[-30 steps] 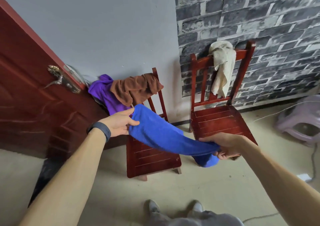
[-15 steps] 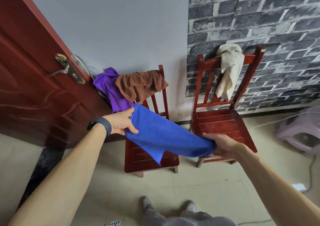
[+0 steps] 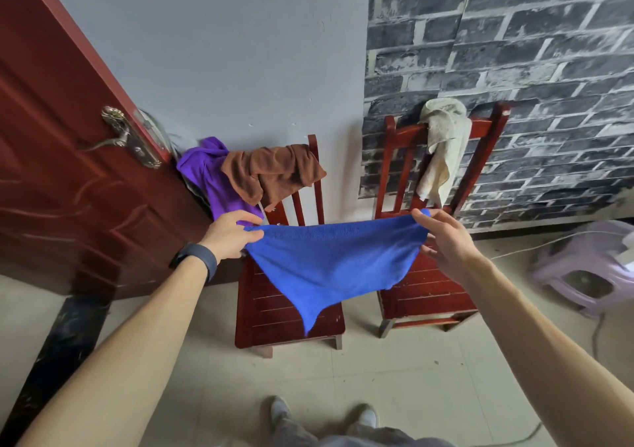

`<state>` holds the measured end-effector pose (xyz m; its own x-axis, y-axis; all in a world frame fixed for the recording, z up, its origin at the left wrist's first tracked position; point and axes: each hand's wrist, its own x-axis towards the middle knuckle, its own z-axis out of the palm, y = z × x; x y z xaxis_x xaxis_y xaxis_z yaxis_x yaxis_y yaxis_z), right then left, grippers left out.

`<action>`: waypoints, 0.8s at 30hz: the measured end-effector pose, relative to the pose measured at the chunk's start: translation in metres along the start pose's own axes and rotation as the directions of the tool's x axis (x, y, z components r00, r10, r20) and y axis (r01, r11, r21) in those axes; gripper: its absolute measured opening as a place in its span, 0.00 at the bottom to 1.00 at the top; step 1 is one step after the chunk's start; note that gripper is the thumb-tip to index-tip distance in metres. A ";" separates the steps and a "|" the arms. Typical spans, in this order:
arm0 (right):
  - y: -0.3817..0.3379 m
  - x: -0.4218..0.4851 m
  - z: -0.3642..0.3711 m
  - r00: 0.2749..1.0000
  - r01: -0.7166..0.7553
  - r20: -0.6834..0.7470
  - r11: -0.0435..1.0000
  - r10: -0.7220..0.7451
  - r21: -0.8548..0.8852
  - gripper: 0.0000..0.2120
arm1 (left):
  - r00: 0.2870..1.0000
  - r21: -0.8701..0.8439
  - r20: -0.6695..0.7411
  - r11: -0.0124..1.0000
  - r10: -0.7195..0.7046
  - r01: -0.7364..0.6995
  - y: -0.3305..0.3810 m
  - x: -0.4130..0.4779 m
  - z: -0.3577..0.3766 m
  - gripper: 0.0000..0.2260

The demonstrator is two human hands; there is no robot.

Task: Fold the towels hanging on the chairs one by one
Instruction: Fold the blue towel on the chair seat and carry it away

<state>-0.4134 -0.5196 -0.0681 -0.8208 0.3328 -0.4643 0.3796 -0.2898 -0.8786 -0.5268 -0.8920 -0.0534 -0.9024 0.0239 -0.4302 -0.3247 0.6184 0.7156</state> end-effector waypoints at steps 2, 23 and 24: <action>-0.007 0.001 0.003 0.994 0.081 -0.066 0.995 -0.084 -0.054 0.10 | 0.998 -0.113 -0.036 0.992 0.048 -0.052 0.003 -0.001 0.000 0.07; -0.040 -0.001 0.036 0.888 0.362 -0.072 0.788 -0.454 -0.497 0.15 | 0.890 0.115 -0.377 0.966 0.257 -0.230 0.014 -0.027 -0.027 0.16; -0.040 0.000 0.038 0.882 0.363 -0.085 0.784 -0.463 -0.504 0.15 | 0.885 0.087 -0.394 0.969 0.247 -0.232 0.014 -0.027 -0.030 0.15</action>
<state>-0.4444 -0.5418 -0.0286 -0.8635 0.5041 -0.0118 0.2147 0.3463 -0.9132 -0.5152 -0.9077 -0.0154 -0.9907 -0.1351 0.0131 -0.0805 0.6622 0.7450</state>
